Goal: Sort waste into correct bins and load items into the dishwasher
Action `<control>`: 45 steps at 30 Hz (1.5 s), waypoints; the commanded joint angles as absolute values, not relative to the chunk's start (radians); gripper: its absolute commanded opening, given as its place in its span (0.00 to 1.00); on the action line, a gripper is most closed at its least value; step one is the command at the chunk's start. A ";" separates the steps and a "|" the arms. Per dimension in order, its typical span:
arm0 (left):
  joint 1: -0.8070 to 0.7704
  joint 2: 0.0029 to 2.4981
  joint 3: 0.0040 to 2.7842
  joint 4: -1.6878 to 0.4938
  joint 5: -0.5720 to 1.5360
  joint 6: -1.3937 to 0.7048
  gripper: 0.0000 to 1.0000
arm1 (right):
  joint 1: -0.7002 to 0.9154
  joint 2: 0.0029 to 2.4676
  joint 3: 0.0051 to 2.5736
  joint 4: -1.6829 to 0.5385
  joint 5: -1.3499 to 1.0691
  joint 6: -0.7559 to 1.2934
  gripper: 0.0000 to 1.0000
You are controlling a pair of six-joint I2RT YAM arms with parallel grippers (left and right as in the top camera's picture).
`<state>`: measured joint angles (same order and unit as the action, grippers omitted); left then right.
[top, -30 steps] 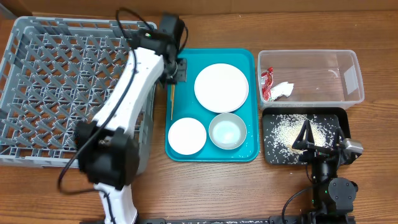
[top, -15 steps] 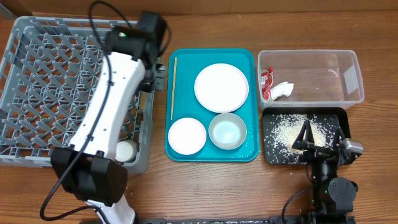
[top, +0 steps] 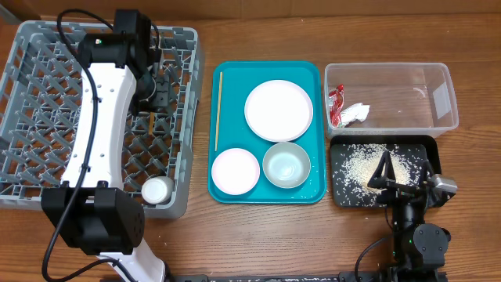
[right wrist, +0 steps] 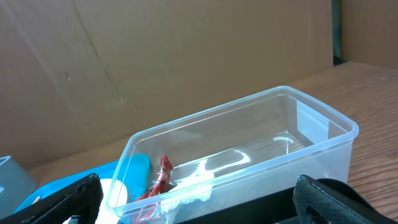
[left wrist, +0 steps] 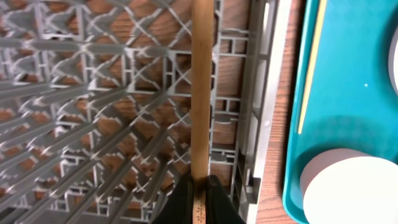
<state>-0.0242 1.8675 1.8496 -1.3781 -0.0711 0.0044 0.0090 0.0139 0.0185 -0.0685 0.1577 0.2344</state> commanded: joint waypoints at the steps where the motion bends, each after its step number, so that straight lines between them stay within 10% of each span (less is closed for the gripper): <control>1: -0.020 1.864 1.784 -1.349 -0.032 0.053 0.04 | 0.014 0.003 0.008 -0.061 0.165 0.228 1.00; 16: -0.023 1.864 1.609 -1.200 0.028 -0.045 0.14 | 0.014 0.005 0.008 -0.061 0.164 0.228 1.00; 25: -0.029 1.862 1.768 -1.328 0.136 -0.082 0.58 | 0.014 0.005 0.008 -0.061 0.165 0.228 1.00; 45: -0.314 2.142 1.782 -1.128 -0.022 -0.254 0.36 | 0.014 0.005 0.008 -0.062 0.164 0.228 1.00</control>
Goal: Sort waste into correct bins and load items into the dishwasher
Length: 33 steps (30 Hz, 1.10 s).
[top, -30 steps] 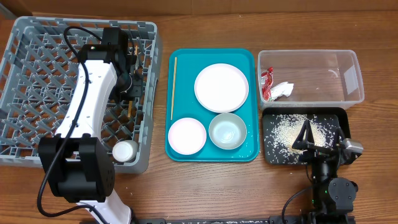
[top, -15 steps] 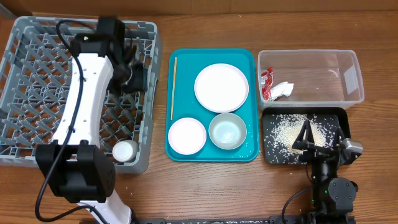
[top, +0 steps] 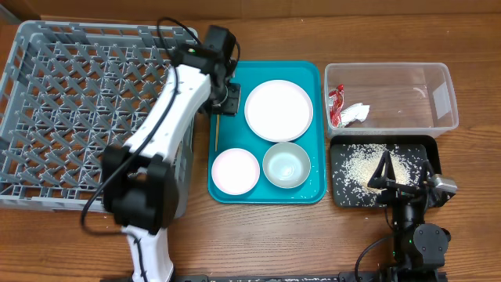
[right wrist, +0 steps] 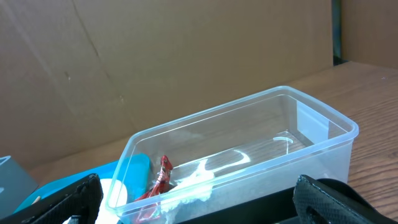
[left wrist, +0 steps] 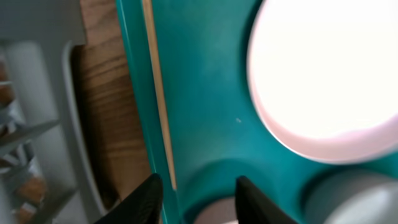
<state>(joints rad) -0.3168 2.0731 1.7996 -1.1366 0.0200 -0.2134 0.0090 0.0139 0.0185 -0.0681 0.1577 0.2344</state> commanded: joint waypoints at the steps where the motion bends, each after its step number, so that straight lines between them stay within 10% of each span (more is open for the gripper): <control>1: -0.313 2.173 1.782 -1.119 -0.035 -0.274 0.36 | 0.014 0.005 0.008 -0.062 0.164 0.228 1.00; 15: -0.317 2.339 1.782 -1.061 -0.059 -0.297 0.35 | 0.014 0.005 0.008 -0.062 0.164 0.228 1.00; 24: -0.315 2.307 1.794 -1.081 0.006 -0.296 0.06 | 0.014 0.005 0.008 -0.062 0.165 0.228 1.00; 33: -0.255 2.026 1.839 -1.164 0.030 -0.213 0.09 | 0.014 0.005 0.008 -0.062 0.165 0.228 1.00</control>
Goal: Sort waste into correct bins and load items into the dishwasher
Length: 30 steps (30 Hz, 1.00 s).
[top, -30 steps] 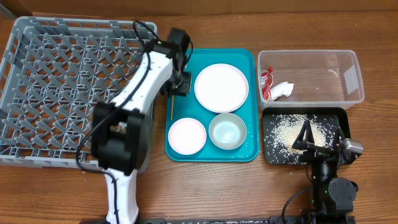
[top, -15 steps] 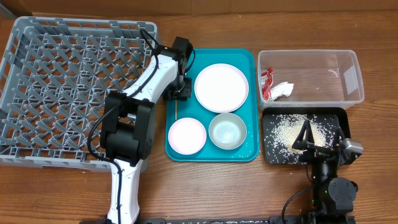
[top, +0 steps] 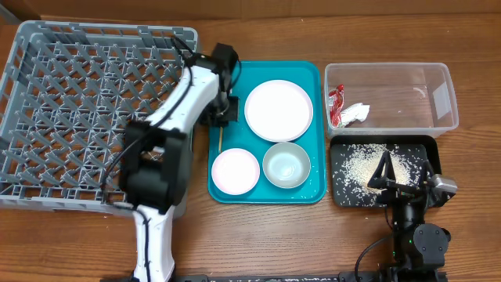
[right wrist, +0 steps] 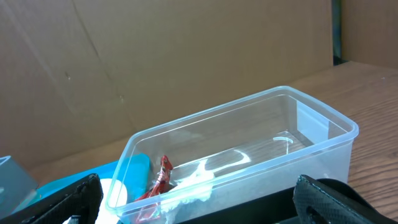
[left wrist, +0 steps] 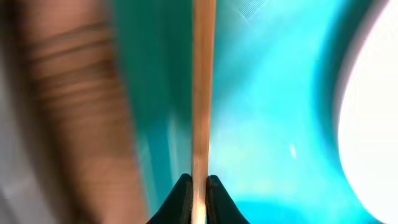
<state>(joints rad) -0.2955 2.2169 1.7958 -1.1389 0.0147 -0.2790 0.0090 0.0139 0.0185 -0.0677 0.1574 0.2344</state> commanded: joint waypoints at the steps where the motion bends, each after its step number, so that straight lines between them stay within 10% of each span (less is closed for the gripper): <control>1: -0.245 1.991 1.839 -1.175 0.031 -0.191 0.09 | 0.014 0.005 0.008 -0.062 0.164 0.228 1.00; 21: -0.140 1.986 1.791 -1.280 -0.209 -0.140 0.05 | 0.014 0.005 0.008 -0.062 0.164 0.228 1.00; 25: -0.139 1.987 1.791 -1.279 -0.174 -0.036 0.29 | 0.014 0.005 0.008 -0.061 0.164 0.228 1.00; 30: -0.140 1.983 1.794 -1.314 -0.151 -0.014 0.29 | 0.014 0.005 0.008 -0.062 0.165 0.228 1.00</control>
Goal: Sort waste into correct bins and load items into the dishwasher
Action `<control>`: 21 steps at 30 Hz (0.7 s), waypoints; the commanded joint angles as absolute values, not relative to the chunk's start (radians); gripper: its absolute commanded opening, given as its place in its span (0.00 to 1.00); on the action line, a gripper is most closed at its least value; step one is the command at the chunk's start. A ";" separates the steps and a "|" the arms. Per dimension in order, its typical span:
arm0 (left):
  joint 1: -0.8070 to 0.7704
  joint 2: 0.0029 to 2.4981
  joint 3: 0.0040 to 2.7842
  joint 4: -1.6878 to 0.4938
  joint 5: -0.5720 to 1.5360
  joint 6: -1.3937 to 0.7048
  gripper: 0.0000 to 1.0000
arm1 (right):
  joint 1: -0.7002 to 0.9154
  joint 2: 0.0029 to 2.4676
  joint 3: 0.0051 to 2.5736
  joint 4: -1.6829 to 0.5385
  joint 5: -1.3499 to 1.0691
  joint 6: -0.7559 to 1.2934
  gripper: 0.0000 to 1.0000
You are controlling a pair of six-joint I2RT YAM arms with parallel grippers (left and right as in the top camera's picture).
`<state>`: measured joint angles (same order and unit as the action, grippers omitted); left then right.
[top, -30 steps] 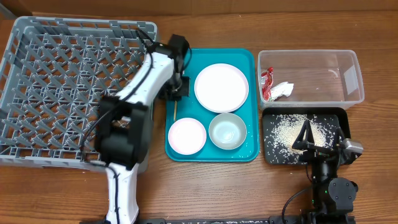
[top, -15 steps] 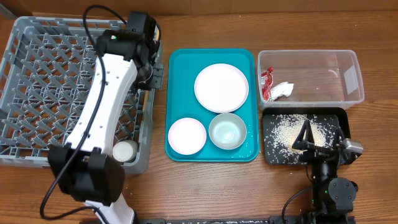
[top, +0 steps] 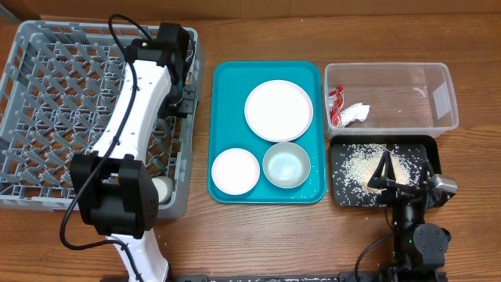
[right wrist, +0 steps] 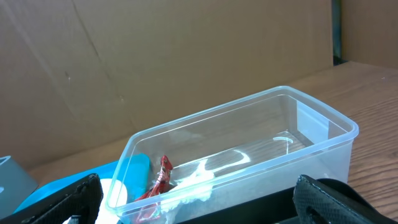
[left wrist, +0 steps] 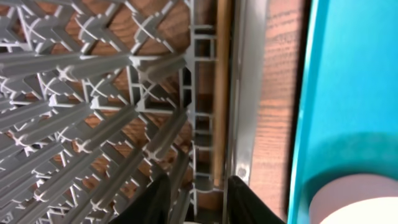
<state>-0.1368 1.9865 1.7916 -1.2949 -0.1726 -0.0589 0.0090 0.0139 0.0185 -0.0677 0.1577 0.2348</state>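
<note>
A wooden chopstick lies in the grey dish rack, along its right wall. My left gripper hangs open just above it, over the rack's right edge. On the teal tray sit a large white plate, a small white plate and a pale bowl. My right gripper rests open and empty over the black tray of rice.
A clear plastic bin at the back right holds a red wrapper and white paper. A white cup stands in the rack's front right corner. Bare wood lies between rack and tray.
My left gripper was shut on the chopstick over the teal tray. Now it is open over the rack's right edge and the chopstick lies in the rack. The right arm has not moved.
My left gripper first held one chopstick over the rack while a second lay on the tray. Then it was open above that second chopstick, then shut on it. Now that chopstick lies in the rack, and none shows on the tray.
</note>
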 commanded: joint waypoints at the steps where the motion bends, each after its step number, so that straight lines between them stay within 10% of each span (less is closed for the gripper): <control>1: -0.141 1.980 1.798 -1.329 -0.138 -0.014 0.27 | 0.014 0.005 0.008 -0.062 0.165 0.228 1.00; 8: -0.173 1.821 1.810 -1.349 0.129 -0.015 0.24 | 0.014 0.005 0.008 -0.062 0.164 0.228 1.00; 21: -0.399 1.635 1.705 -1.478 -0.087 -0.327 0.33 | 0.014 0.005 0.008 -0.062 0.164 0.228 1.00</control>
